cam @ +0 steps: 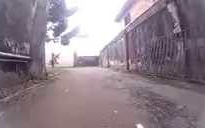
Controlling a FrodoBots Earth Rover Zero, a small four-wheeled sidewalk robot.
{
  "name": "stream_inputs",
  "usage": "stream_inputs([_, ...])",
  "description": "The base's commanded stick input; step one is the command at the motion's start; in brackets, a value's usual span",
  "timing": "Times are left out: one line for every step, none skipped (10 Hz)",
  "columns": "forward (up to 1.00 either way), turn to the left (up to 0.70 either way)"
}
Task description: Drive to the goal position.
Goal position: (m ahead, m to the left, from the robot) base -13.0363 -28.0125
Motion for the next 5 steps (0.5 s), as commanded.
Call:
stream_inputs([0.00,-0.70])
stream_inputs([0.00,-0.70])
stream_inputs([0.00,-0.70])
stream_inputs([0.00,-0.70])
stream_inputs([0.00,-0.70])
